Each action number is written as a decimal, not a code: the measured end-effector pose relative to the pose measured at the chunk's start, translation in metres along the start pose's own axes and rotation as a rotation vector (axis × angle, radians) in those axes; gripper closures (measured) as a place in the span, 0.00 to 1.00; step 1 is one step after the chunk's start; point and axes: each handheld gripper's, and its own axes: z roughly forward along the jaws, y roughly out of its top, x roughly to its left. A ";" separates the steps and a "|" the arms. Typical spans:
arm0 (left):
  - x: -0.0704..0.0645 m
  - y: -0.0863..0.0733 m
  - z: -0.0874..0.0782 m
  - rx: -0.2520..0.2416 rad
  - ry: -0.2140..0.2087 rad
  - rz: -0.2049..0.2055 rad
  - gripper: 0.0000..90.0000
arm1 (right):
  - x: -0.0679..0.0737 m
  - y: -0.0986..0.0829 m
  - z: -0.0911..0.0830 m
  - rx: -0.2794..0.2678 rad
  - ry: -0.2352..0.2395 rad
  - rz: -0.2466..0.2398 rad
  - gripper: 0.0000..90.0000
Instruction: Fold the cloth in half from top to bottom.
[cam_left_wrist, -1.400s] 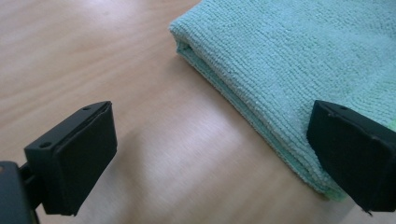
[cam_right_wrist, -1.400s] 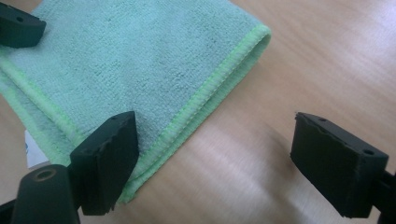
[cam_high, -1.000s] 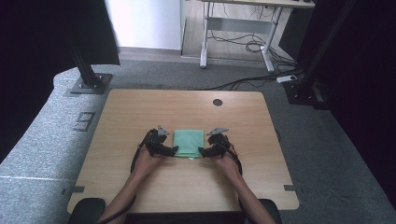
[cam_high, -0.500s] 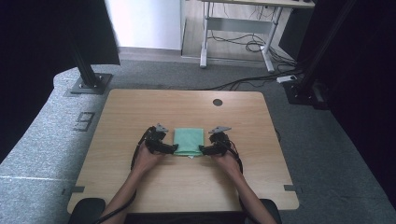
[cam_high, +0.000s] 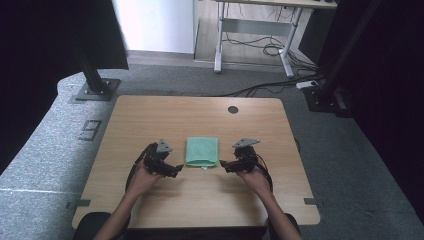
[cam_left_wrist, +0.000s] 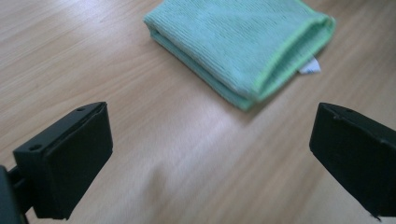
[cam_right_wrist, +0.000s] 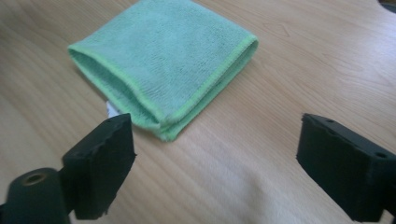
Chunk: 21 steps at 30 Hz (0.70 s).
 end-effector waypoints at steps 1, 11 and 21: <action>-0.002 -0.002 -0.003 -0.002 -0.001 0.003 0.00 | 0.001 -0.001 -0.004 -0.001 -0.004 -0.003 0.10; -0.008 -0.034 -0.024 -0.005 0.023 0.006 0.00 | 0.007 -0.022 -0.033 -0.002 -0.031 -0.020 0.02; -0.003 -0.060 -0.017 0.044 0.038 -0.035 0.00 | -0.001 -0.054 -0.030 0.035 -0.036 0.030 0.00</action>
